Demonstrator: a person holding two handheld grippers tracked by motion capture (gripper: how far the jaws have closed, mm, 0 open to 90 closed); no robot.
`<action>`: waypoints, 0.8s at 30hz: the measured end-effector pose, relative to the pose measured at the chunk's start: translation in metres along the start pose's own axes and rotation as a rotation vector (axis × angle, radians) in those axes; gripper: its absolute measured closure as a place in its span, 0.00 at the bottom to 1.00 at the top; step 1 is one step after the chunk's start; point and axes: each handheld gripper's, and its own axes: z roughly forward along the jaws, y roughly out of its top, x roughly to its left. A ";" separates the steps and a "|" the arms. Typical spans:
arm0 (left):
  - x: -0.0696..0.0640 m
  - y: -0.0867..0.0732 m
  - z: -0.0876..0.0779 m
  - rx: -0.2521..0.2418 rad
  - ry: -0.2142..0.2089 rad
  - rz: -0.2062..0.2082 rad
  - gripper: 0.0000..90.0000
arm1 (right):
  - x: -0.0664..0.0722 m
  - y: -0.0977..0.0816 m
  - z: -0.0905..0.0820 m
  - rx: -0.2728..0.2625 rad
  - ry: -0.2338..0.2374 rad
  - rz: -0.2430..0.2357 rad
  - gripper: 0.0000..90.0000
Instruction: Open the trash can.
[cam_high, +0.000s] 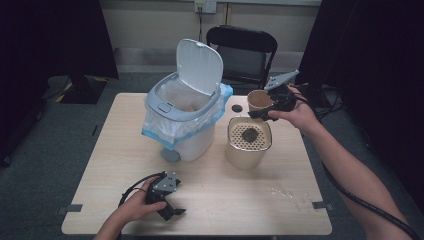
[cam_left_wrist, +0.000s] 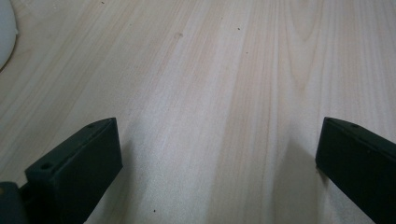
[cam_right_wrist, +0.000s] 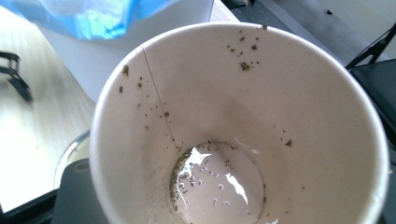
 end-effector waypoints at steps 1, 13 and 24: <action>0.000 0.000 0.000 0.000 0.000 0.000 0.00 | 0.000 0.001 0.000 0.001 0.003 0.001 0.32; 0.000 0.000 0.000 0.002 0.000 -0.001 0.00 | -0.001 0.013 -0.001 -0.004 0.038 0.021 0.32; 0.000 0.000 0.000 0.001 0.000 0.000 0.00 | 0.002 0.027 -0.005 -0.004 0.049 0.007 0.32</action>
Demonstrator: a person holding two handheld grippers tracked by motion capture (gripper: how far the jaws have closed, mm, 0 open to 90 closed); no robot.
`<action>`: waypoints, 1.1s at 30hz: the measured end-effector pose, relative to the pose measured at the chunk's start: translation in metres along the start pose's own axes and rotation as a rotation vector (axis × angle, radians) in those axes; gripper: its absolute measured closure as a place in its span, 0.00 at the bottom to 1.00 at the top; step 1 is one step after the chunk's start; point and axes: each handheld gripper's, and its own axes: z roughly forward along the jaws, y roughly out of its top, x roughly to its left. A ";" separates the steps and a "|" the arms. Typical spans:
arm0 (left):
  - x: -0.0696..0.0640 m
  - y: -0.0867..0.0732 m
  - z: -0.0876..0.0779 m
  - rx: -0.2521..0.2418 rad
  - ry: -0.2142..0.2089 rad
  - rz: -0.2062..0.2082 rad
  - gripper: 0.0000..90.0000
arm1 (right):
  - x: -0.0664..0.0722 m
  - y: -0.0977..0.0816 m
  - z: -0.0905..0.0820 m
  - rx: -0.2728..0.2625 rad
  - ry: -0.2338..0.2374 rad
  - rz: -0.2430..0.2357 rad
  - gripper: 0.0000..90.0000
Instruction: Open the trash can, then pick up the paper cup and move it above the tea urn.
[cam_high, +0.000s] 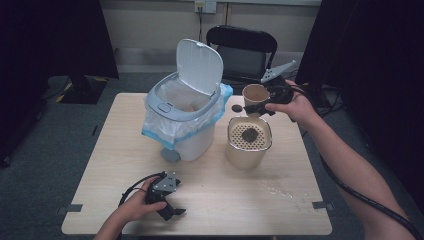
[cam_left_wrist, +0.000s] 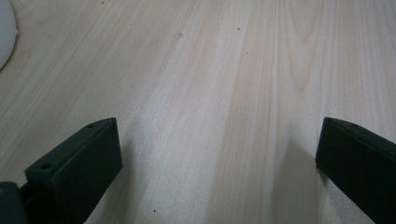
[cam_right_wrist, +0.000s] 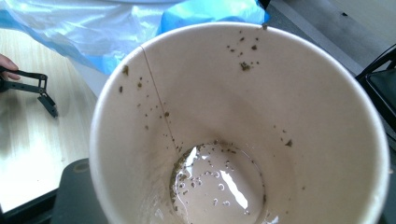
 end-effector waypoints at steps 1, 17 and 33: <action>0.000 0.000 0.000 0.000 0.000 -0.001 0.00 | 0.000 0.001 0.000 -0.002 0.005 0.003 0.32; 0.000 0.000 0.000 0.000 -0.001 0.003 0.00 | 0.017 0.025 0.000 0.007 0.055 -0.030 0.32; 0.001 0.000 0.000 0.001 -0.004 0.007 0.00 | 0.029 0.050 -0.008 0.002 0.089 -0.072 0.32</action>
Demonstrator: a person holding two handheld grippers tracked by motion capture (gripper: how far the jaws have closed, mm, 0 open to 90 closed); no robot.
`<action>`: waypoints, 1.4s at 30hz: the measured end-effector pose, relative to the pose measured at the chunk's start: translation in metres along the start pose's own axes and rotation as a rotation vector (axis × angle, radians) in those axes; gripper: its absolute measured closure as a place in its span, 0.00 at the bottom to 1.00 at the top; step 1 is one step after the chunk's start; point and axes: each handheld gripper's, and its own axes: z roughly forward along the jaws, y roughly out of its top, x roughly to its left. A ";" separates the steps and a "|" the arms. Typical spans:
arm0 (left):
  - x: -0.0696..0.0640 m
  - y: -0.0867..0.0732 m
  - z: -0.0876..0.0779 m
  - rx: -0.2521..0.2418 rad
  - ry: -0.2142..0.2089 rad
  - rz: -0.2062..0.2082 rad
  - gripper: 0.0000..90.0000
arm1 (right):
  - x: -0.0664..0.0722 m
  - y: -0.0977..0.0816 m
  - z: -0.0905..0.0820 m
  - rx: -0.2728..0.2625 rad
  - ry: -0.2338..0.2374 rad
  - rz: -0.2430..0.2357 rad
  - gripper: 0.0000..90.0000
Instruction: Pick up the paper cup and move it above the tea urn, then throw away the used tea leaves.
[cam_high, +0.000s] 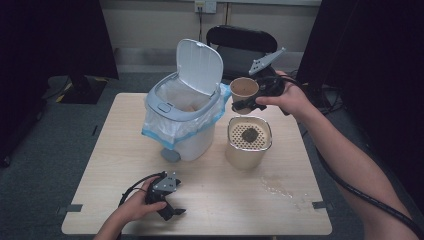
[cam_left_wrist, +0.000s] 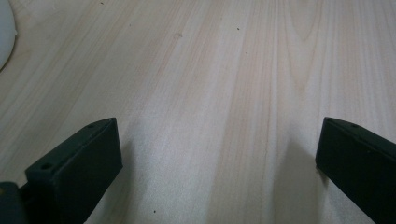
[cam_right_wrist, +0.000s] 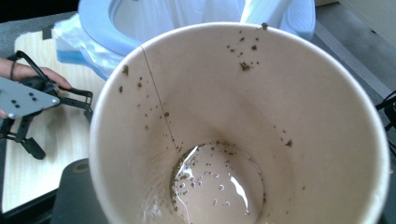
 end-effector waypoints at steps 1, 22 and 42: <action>0.000 0.000 0.000 0.000 0.002 -0.003 0.00 | 0.000 0.003 0.000 0.001 0.001 -0.005 0.32; 0.000 0.000 0.000 0.001 0.002 0.002 0.00 | 0.017 0.053 0.004 -0.012 0.058 -0.049 0.32; 0.000 0.000 0.000 0.002 -0.001 -0.002 0.00 | 0.017 0.078 0.045 -0.001 0.062 -0.054 0.31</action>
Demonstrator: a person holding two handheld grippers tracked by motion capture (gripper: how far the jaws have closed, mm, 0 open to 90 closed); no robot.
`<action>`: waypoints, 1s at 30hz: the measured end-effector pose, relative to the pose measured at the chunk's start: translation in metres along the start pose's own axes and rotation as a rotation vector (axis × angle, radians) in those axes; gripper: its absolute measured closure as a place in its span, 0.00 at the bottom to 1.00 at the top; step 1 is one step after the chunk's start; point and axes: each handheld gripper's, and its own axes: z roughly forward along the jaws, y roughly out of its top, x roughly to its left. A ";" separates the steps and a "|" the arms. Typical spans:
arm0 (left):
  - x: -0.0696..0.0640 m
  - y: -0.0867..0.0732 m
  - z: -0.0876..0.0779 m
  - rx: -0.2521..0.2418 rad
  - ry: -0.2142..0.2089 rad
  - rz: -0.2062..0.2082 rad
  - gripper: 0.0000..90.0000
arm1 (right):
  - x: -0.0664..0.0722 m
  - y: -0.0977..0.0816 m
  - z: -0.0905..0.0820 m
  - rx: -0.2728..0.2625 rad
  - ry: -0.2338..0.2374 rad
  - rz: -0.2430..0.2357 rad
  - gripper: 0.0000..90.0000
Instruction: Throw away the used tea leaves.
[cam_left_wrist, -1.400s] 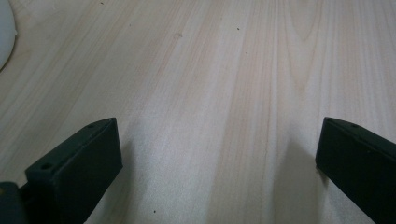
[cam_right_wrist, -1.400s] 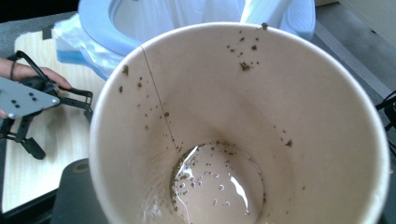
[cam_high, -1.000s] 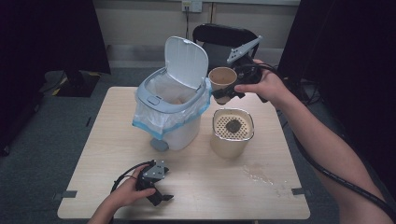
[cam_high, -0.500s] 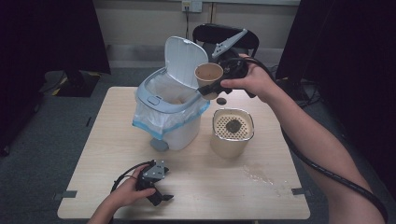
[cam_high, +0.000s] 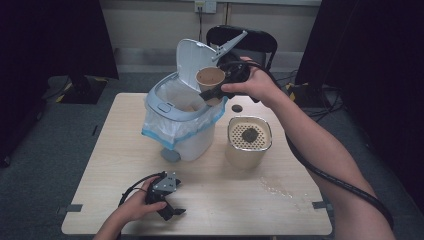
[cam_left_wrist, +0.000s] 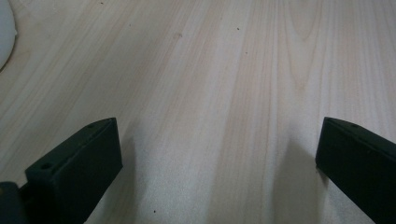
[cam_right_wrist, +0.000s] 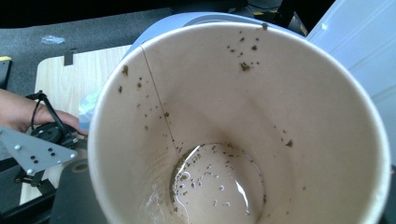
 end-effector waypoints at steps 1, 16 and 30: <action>0.000 0.000 0.000 0.000 0.000 0.000 0.00 | 0.000 0.001 0.003 0.001 -0.001 0.002 0.31; 0.000 0.000 0.000 0.000 0.000 0.000 0.00 | -0.002 0.009 0.026 -0.004 0.000 -0.004 0.31; 0.000 0.000 0.000 0.000 0.000 0.000 0.00 | -0.008 0.017 0.048 -0.003 -0.008 -0.004 0.31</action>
